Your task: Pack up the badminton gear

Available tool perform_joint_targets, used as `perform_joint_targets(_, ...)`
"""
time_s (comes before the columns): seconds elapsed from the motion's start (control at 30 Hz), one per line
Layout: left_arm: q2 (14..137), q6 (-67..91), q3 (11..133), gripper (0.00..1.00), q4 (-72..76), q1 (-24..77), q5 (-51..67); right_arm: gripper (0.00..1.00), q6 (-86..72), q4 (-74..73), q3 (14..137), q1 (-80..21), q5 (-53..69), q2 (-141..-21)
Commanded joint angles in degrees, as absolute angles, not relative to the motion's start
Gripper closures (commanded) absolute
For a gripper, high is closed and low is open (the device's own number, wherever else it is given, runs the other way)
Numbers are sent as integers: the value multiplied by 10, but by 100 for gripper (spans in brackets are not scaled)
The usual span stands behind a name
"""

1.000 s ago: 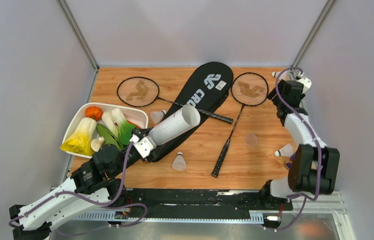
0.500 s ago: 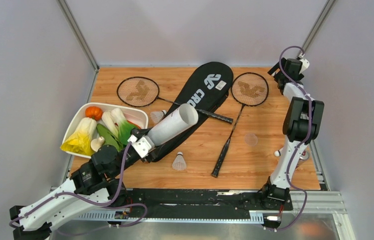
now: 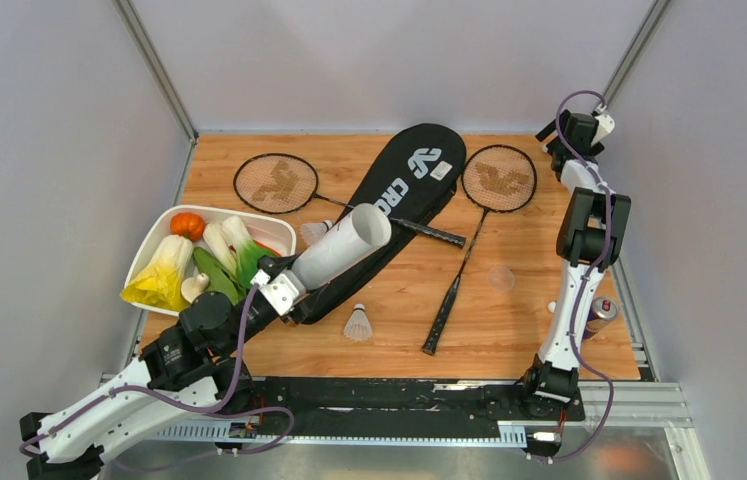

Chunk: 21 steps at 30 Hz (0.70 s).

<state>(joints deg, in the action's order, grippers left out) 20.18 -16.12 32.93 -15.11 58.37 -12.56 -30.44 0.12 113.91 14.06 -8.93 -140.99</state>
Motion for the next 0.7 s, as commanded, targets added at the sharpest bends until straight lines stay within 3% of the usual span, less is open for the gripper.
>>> perform_joint_targets(0.0, 196, -156, 329, 53, -111, 582, -130, 1, -305, 32, 1167, 147, -101, -1417)
perform_joint_targets(0.43, 197, -157, 328, 53, -108, 582, -131, 0, -263, 74, 1171, 158, -121, -1406)
perform_joint_targets(0.67, 205, -160, 327, 53, -108, 582, -137, 2, -277, 83, 1195, 167, -56, -1441)
